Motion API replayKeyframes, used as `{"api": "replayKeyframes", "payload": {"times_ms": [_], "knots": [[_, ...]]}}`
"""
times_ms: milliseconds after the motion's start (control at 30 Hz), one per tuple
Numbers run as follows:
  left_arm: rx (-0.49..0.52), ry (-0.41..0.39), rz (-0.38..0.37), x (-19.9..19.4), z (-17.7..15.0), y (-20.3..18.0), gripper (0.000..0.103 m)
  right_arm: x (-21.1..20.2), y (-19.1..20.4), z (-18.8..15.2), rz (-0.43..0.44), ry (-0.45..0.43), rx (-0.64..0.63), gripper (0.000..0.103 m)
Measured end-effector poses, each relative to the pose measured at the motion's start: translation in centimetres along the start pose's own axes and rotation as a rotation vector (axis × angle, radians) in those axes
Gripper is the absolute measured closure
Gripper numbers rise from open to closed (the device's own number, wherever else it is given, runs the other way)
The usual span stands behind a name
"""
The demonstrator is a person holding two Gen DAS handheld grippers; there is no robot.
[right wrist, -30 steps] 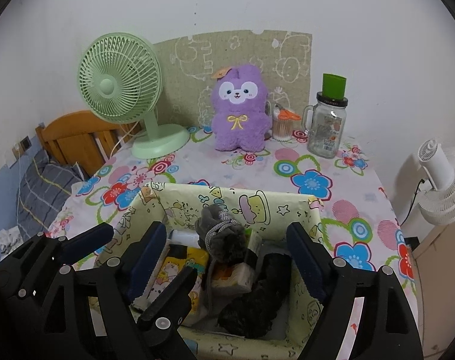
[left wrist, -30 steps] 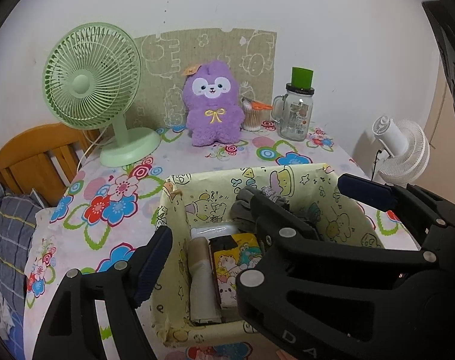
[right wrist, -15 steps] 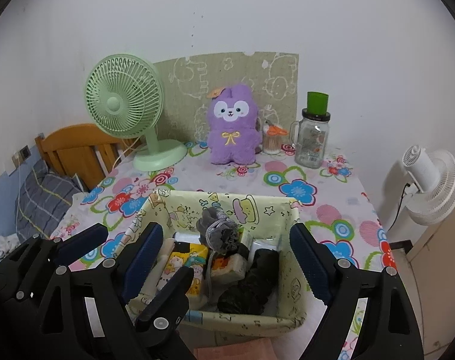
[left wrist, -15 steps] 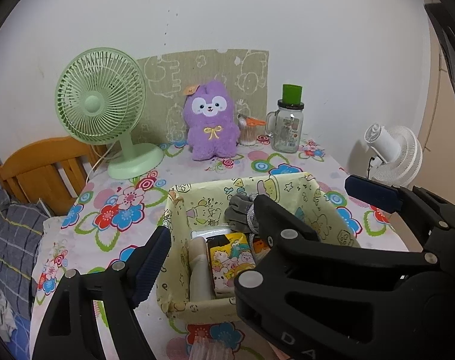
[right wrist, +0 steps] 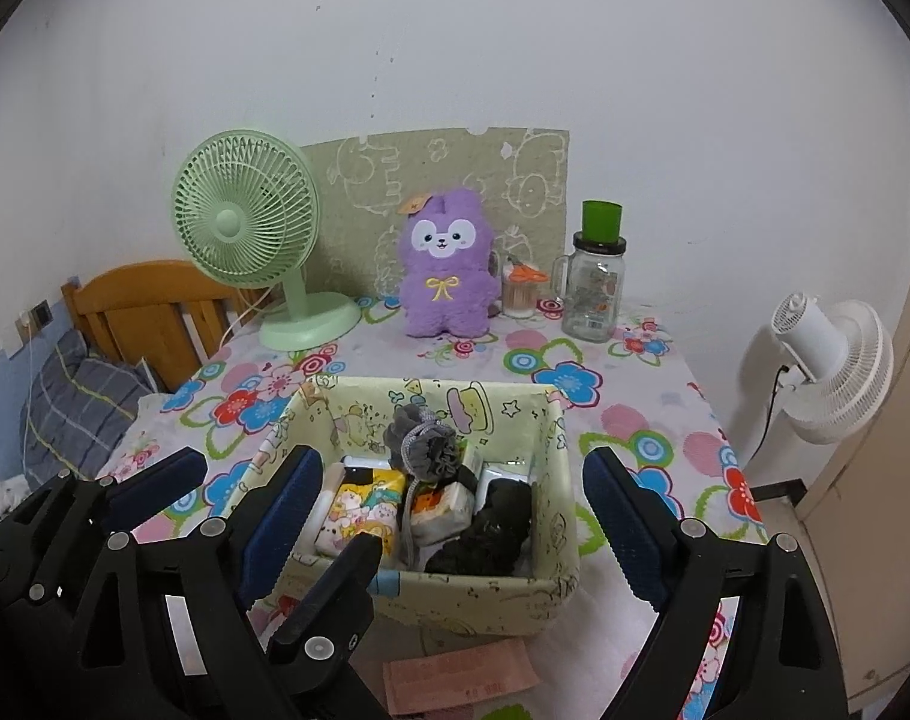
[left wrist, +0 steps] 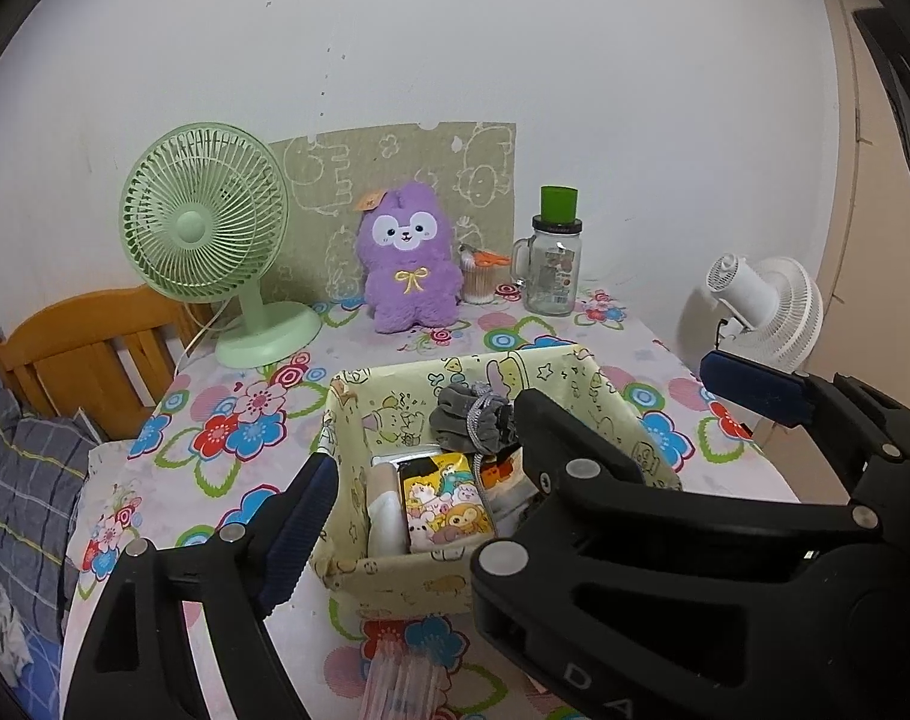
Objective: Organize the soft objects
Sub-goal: 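Lift both grippers out of the box and back away from it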
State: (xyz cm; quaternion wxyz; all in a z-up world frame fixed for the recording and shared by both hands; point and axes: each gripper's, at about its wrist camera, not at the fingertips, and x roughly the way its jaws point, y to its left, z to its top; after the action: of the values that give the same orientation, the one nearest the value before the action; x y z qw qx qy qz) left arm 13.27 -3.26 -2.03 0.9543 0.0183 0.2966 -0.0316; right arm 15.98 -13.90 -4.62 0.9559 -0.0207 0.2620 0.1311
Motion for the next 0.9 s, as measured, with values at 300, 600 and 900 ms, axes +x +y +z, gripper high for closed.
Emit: {"api": "replayKeyframes", "payload": {"times_ms": [300, 600, 900], "knots": [[0.004, -0.021, 0.000, -1.8, -0.8, -0.4, 0.017, -1.7, 0.3, -0.8, -0.002, -0.018, 0.002, 0.012], [0.007, -0.039, -0.003, -3.4, -1.6, -0.7, 0.017, -3.7, 0.5, -1.8, -0.005, -0.036, 0.007, 0.012], [0.009, -0.057, 0.003, -5.3, -2.6, -0.9, 0.017, -5.4, 1.0, -2.7, -0.004, -0.050, 0.000, 0.011]]}}
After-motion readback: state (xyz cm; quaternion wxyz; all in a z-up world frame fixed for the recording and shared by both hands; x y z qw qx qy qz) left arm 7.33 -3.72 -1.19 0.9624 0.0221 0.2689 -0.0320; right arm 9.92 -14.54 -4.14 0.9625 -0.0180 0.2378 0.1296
